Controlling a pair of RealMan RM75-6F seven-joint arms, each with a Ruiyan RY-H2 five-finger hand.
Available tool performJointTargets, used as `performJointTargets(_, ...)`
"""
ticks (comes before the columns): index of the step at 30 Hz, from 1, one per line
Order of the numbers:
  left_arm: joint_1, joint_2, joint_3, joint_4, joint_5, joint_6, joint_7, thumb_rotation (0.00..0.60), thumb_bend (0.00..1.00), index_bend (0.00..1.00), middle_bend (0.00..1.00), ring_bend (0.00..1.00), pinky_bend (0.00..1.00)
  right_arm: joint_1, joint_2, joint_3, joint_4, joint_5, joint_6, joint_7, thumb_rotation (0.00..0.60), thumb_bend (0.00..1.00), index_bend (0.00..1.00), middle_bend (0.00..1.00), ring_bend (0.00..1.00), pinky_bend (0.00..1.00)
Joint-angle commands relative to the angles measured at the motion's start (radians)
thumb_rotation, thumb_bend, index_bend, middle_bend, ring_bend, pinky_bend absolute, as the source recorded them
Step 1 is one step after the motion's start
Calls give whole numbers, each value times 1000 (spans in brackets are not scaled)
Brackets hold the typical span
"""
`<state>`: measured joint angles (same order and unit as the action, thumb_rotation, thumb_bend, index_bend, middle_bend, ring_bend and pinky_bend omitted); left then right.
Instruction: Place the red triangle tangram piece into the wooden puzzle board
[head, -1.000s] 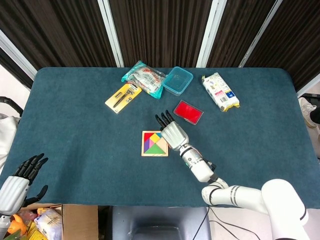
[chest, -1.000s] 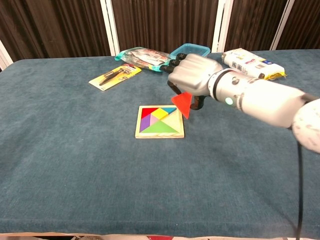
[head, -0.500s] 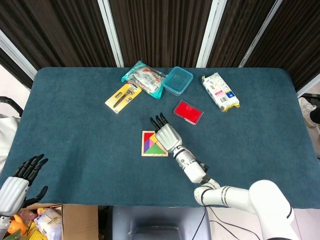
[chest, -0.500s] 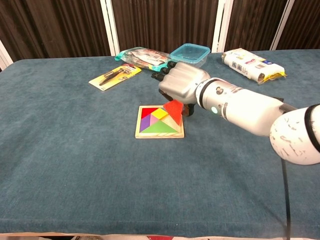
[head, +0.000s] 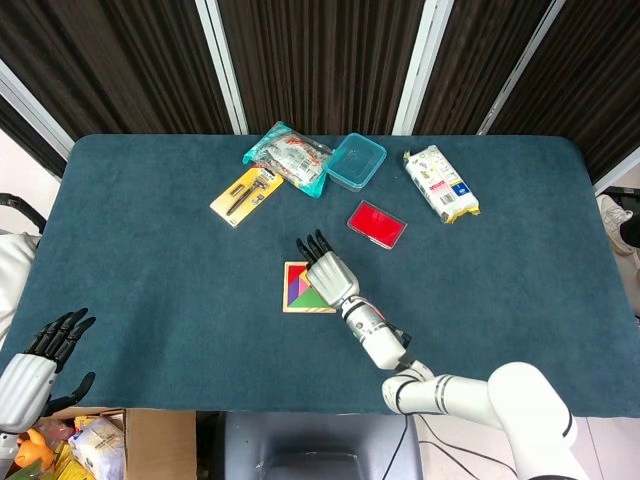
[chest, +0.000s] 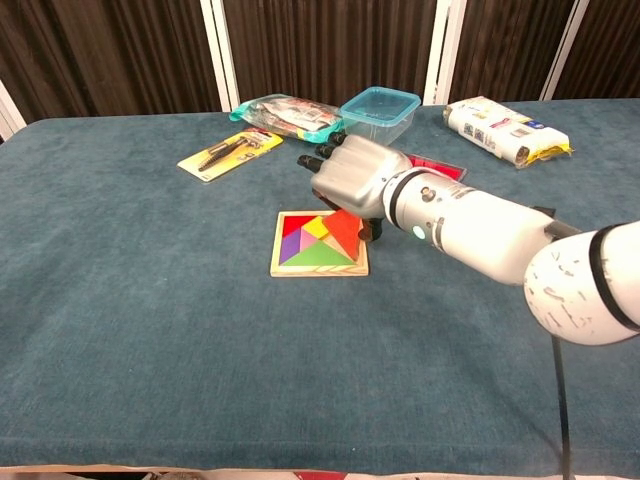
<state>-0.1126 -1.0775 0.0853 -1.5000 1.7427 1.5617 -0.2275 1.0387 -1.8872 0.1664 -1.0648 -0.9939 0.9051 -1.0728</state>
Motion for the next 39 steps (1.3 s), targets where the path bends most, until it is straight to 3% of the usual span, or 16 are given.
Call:
performJointTargets(1, -1, -1, -1, 0, -1, -1, 0, 600, 411, 0, 0, 0, 135, 0, 0, -2, -1, 2, 2, -4, 600, 462, 733, 85, 0, 0)
performJointTargets(30, -1, 2, 0, -3, -1, -2, 2, 600, 410, 0, 0, 0, 135, -3, 3, -21, -20, 10, 14, -41, 600, 462, 726, 85, 0, 0)
performJointTargets(39, 0, 6, 1, -5, -4, -3, -5, 600, 411, 0, 0, 0, 136, 1, -3, -23, -15, 15, 8, -45, 600, 462, 644, 85, 0, 0)
